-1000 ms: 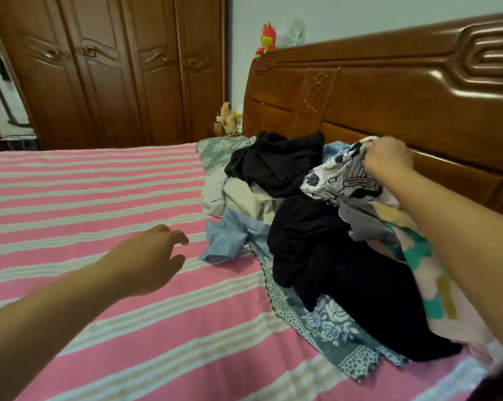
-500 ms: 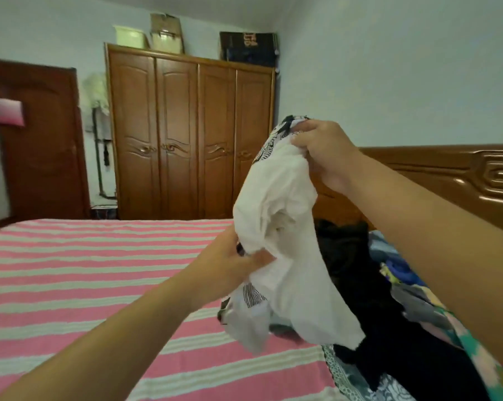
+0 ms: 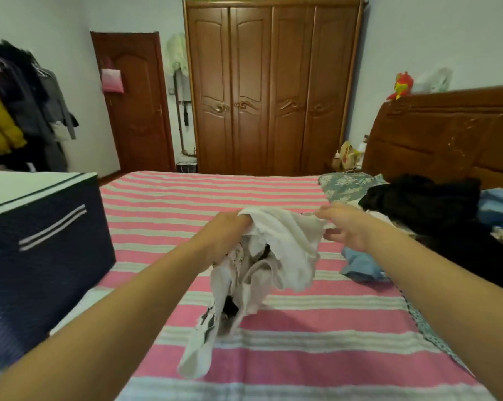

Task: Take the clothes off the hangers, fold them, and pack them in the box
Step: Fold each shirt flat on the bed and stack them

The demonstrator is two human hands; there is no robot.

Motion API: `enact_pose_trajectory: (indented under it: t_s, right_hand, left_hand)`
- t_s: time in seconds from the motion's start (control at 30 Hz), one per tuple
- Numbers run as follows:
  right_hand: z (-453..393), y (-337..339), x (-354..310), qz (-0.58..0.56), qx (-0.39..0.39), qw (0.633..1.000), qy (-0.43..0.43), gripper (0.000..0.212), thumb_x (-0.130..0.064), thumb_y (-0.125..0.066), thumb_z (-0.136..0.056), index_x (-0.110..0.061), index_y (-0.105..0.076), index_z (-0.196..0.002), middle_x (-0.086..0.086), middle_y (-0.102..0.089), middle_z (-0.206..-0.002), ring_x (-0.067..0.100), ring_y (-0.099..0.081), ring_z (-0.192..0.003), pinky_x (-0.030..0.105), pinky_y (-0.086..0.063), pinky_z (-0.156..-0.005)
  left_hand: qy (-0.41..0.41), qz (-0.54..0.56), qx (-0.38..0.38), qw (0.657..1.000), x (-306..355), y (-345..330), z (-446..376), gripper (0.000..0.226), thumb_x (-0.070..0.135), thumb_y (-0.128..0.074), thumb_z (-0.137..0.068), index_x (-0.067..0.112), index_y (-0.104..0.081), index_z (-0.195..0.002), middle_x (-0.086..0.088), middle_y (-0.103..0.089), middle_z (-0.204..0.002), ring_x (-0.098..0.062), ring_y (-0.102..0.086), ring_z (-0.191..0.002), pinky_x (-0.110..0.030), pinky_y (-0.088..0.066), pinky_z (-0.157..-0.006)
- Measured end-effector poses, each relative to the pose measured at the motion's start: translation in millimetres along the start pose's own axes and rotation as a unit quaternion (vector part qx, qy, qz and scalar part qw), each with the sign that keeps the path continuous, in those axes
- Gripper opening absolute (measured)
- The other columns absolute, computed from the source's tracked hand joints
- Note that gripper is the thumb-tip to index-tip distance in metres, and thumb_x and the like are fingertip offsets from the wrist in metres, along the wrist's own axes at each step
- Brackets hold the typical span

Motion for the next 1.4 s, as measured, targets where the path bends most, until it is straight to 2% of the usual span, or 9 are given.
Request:
enact_pose_trajectory:
  t_s: [0.2, 0.4, 0.5, 0.6, 0.77, 0.93, 1.13, 1.3, 1.4]
  right_hand:
    - [56.6, -89.5, 56.4, 0.228, -0.192, 0.945, 0.132, 0.084, -0.050, -0.079, -0.081, -0.037, -0.035, -0.152, -0.018, -0.040, -0.147, 0.008, -0.038, -0.137, 0.034, -0.037, -0.108]
    - [77.3, -97.8, 47.1, 0.107, -0.062, 0.976, 0.180, 0.104, -0.054, -0.084, -0.062, -0.040, -0.028, -0.148, -0.008, -0.040, -0.147, 0.020, -0.033, -0.139, 0.048, -0.036, -0.111]
    - [113.7, -84.7, 22.7, -0.053, 0.016, 0.978, 0.199, 0.111, -0.060, -0.079, -0.070, -0.052, -0.006, -0.153, -0.029, -0.009, -0.160, 0.010, -0.020, -0.149, 0.044, -0.031, -0.116]
    - [138.2, -86.0, -11.0, 0.014, 0.120, 0.954, 0.275, 0.112, -0.053, -0.080, -0.073, -0.046, -0.003, -0.154, -0.029, -0.006, -0.154, 0.003, -0.014, -0.145, 0.035, -0.026, -0.113]
    - [112.4, -61.0, -34.9, 0.038, 0.175, 0.956, 0.231, 0.069, -0.009, -0.064, -0.079, -0.031, -0.039, -0.140, 0.002, -0.036, -0.128, 0.025, -0.049, -0.110, 0.037, -0.048, -0.091]
    - [83.7, 23.7, -46.1, 0.120, 0.212, 0.946, 0.215, 0.021, -0.001, -0.046, -0.085, -0.008, -0.052, -0.066, 0.013, -0.046, -0.062, 0.027, -0.040, -0.059, 0.033, -0.024, -0.056]
    - [62.1, 83.2, -83.4, 0.127, 0.303, 0.914, 0.236, 0.030, -0.018, -0.036, -0.106, -0.004, -0.058, -0.092, 0.014, -0.056, -0.086, 0.035, -0.055, -0.084, 0.039, -0.040, -0.071]
    - [86.4, 119.9, -176.0, 0.064, 0.401, 0.855, 0.322, 0.031, -0.021, -0.034, -0.108, -0.004, -0.058, -0.120, 0.015, -0.061, -0.116, 0.031, -0.056, -0.109, 0.031, -0.034, -0.079]
    - [98.0, 131.9, -221.9, 0.113, 0.396, 0.821, 0.395, 0.027, -0.022, -0.037, -0.108, -0.009, -0.060, -0.113, 0.008, -0.059, -0.105, 0.023, -0.053, -0.096, 0.025, -0.030, -0.072]
  left_hand:
    - [0.067, 0.089, -0.050, 0.992, -10.9, -20.2, 6.9, 0.022, 0.021, -0.052, -0.097, 0.007, -0.067, -0.088, -0.009, -0.068, -0.078, -0.022, -0.064, -0.073, -0.040, -0.059, -0.076]
    - [-0.001, 0.275, -0.038, 0.961, 74.2, -12.4, 11.0, 0.028, 0.011, -0.046, -0.098, 0.013, -0.067, -0.080, -0.006, -0.068, -0.070, -0.018, -0.068, -0.068, -0.040, -0.063, -0.076]
    - [-0.045, 0.357, -0.032, 0.933, 114.8, 1.7, 12.7, 0.027, 0.007, -0.045, -0.100, 0.008, -0.070, -0.089, -0.012, -0.070, -0.083, -0.021, -0.068, -0.079, -0.042, -0.061, -0.086]
    - [-0.075, 0.462, -0.044, 0.883, 151.6, 9.8, 13.2, 0.023, 0.007, -0.052, -0.101, 0.001, -0.063, -0.121, -0.018, -0.065, -0.118, -0.025, -0.067, -0.101, -0.037, -0.061, -0.082]
    - [-0.151, 0.443, 0.010, 0.884, 204.5, 22.5, 20.0, 0.039, 0.009, -0.059, -0.098, 0.004, -0.056, -0.137, -0.018, -0.060, -0.130, -0.026, -0.065, -0.113, -0.037, -0.060, -0.090]
    - [-0.183, 0.494, 0.149, 0.837, 221.5, 77.8, 25.7, 0.020, 0.007, -0.061, -0.097, 0.006, -0.061, -0.117, -0.015, -0.061, -0.119, -0.025, -0.063, -0.110, -0.038, -0.059, -0.093]
    - [-0.139, 0.347, 0.336, 0.865, 185.5, 131.5, 26.6, 0.047, 0.027, -0.056, -0.097, 0.007, -0.054, -0.140, 0.002, -0.057, -0.089, -0.012, -0.057, -0.070, -0.028, -0.050, -0.058]
    - [-0.057, 0.034, 0.347, 0.936, 162.4, 173.8, 32.5, 0.018, 0.032, -0.058, -0.100, 0.015, -0.061, -0.103, -0.002, -0.056, -0.086, -0.012, -0.049, -0.065, -0.023, -0.042, -0.049]
    - [-0.089, -0.170, 0.351, 0.916, 176.2, 196.8, 44.1, 0.034, 0.042, -0.057, -0.101, 0.012, -0.060, -0.088, -0.006, -0.055, -0.078, -0.017, -0.048, -0.064, -0.026, -0.034, -0.050]
Point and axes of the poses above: each hand's wrist, its own z-axis away from the middle knuckle, its own y-axis out of the back of the hand, x = y × z, the point moved 5 cm from there along -z, towards the middle knuckle
